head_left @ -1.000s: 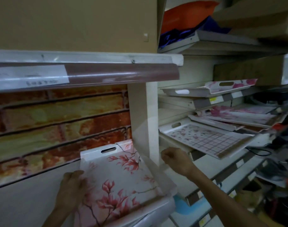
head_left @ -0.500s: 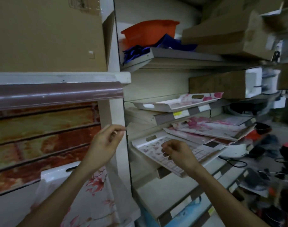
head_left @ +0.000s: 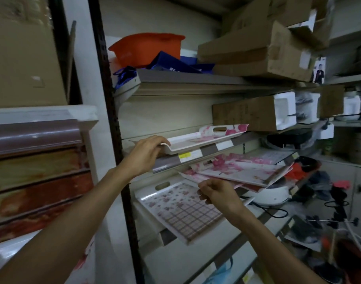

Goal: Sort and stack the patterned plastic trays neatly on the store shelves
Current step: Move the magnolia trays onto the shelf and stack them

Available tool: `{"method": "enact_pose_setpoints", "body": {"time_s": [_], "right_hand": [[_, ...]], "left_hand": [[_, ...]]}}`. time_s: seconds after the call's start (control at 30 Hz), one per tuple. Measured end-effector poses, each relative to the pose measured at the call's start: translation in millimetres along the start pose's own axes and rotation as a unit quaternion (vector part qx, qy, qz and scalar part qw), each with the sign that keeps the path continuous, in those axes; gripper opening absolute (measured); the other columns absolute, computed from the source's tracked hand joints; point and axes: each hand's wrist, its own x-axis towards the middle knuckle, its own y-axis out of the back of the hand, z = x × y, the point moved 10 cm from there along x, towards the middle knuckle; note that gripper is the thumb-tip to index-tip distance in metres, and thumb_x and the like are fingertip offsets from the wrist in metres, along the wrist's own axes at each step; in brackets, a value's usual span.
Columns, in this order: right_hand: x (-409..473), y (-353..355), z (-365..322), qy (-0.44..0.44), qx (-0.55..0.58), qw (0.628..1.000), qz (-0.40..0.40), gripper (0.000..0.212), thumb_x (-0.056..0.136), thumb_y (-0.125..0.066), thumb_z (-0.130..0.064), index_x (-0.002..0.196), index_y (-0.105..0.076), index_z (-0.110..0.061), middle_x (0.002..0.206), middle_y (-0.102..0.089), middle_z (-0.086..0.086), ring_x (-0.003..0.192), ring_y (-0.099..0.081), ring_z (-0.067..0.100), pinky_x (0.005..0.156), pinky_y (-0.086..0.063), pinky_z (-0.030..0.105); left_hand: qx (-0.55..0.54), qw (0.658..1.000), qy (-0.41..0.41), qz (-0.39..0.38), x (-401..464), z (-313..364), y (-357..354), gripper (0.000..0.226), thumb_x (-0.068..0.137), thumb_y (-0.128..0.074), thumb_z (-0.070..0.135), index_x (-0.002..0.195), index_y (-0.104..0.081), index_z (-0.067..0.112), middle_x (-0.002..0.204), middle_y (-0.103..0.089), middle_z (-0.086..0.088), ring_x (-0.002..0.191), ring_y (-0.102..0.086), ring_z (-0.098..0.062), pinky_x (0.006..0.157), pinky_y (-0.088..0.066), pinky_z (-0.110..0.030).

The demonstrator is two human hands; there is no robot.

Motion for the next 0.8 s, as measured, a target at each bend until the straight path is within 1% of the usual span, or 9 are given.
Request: {"method": "enact_pose_setpoints", "body": {"time_s": [0.1, 0.23, 0.33, 0.47, 0.53, 0.6, 0.67, 0.73, 0.8], "right_hand": [[10.5, 18.2, -0.4, -0.013, 0.059, 0.998, 0.011, 0.018, 0.098, -0.054, -0.010, 0.100, -0.066, 0.003, 0.091, -0.071, 0.017, 0.078, -0.065, 0.023, 0.075, -0.056, 0.034], [36.3, 31.8, -9.8, -0.034, 0.193, 0.980, -0.018, 0.016, 0.099, -0.050, -0.008, 0.091, -0.060, 0.000, 0.089, -0.064, 0.020, 0.081, -0.062, 0.026, 0.083, -0.057, 0.042], [66.8, 45.1, -13.9, -0.069, 0.337, 0.939, -0.013, 0.033, 0.102, -0.046, -0.023, 0.116, -0.053, 0.006, 0.108, -0.064, 0.027, 0.094, -0.066, 0.032, 0.084, -0.057, 0.044], [107.1, 67.4, -25.6, -0.108, 0.475, 0.873, -0.013, 0.059, 0.099, -0.047, -0.043, 0.139, -0.034, -0.002, 0.126, -0.054, 0.032, 0.107, -0.062, 0.043, 0.085, -0.057, 0.054], [119.9, 78.6, -36.3, -0.121, 0.488, 0.865, -0.008, 0.055, 0.098, -0.050, -0.040, 0.137, -0.039, -0.003, 0.119, -0.058, 0.031, 0.103, -0.063, 0.045, 0.069, -0.059, 0.057], [124.2, 85.7, -44.7, -0.139, 0.435, 0.890, 0.010, 0.037, 0.097, -0.055, -0.021, 0.128, -0.048, -0.001, 0.122, -0.059, 0.031, 0.101, -0.063, 0.045, 0.057, -0.059, 0.056], [127.3, 91.9, -49.4, -0.137, 0.377, 0.915, 0.033, 0.023, 0.096, -0.048, -0.002, 0.119, -0.051, 0.002, 0.126, -0.057, 0.029, 0.102, -0.062, 0.044, 0.050, -0.056, 0.056], [127.8, 97.9, -49.0, -0.126, 0.363, 0.921, 0.061, 0.027, 0.096, -0.038, 0.004, 0.121, -0.048, 0.000, 0.127, -0.056, 0.028, 0.107, -0.060, 0.044, 0.052, -0.053, 0.061], [122.7, 102.1, -46.7, -0.116, 0.359, 0.922, 0.080, 0.035, 0.096, -0.035, 0.005, 0.126, -0.049, -0.003, 0.124, -0.059, 0.027, 0.101, -0.063, 0.042, 0.048, -0.054, 0.058]], "left_hand": [[-0.003, 1.000, -0.027, 0.000, 6.7, 12.0, 3.4, 0.029, 0.090, -0.053, -0.009, 0.104, -0.069, 0.010, 0.107, -0.071, -0.005, 0.101, -0.066, -0.023, 0.088, -0.052, -0.035], [0.007, 0.997, -0.074, 0.015, 16.6, 44.7, 8.8, 0.028, 0.090, -0.054, -0.007, 0.108, -0.069, 0.010, 0.106, -0.071, -0.005, 0.098, -0.066, -0.022, 0.088, -0.051, -0.036], [0.002, 0.996, -0.092, 0.008, 24.3, 69.0, 7.6, 0.029, 0.091, -0.051, -0.004, 0.112, -0.066, 0.009, 0.109, -0.069, -0.006, 0.101, -0.064, -0.023, 0.089, -0.051, -0.039], [0.002, 0.995, -0.097, -0.005, 30.7, 93.9, 6.9, 0.031, 0.093, -0.050, -0.001, 0.118, -0.063, 0.013, 0.112, -0.066, -0.004, 0.104, -0.061, -0.020, 0.087, -0.051, -0.041], [0.001, 0.995, -0.099, -0.008, 31.9, 103.5, 7.4, 0.031, 0.094, -0.050, 0.001, 0.119, -0.063, 0.014, 0.113, -0.066, -0.004, 0.104, -0.061, -0.018, 0.087, -0.051, -0.040], [0.002, 0.995, -0.098, -0.008, 32.4, 110.0, 8.2, 0.030, 0.095, -0.049, 0.003, 0.120, -0.062, 0.014, 0.113, -0.066, -0.003, 0.104, -0.060, -0.018, 0.087, -0.052, -0.039], [0.006, 0.995, -0.097, -0.009, 31.2, 115.6, 7.7, 0.029, 0.095, -0.049, 0.004, 0.118, -0.063, 0.013, 0.111, -0.066, -0.004, 0.102, -0.061, -0.018, 0.085, -0.052, -0.039], [0.013, 0.995, -0.095, -0.014, 27.2, 121.0, 5.8, 0.030, 0.095, -0.048, 0.003, 0.119, -0.063, 0.014, 0.110, -0.067, -0.003, 0.100, -0.062, -0.019, 0.083, -0.052, -0.039], [0.022, 0.995, -0.101, -0.018, 19.1, 129.2, 4.4, 0.032, 0.094, -0.049, 0.003, 0.120, -0.063, 0.017, 0.110, -0.067, 0.000, 0.100, -0.062, -0.018, 0.082, -0.051, -0.036]]}}
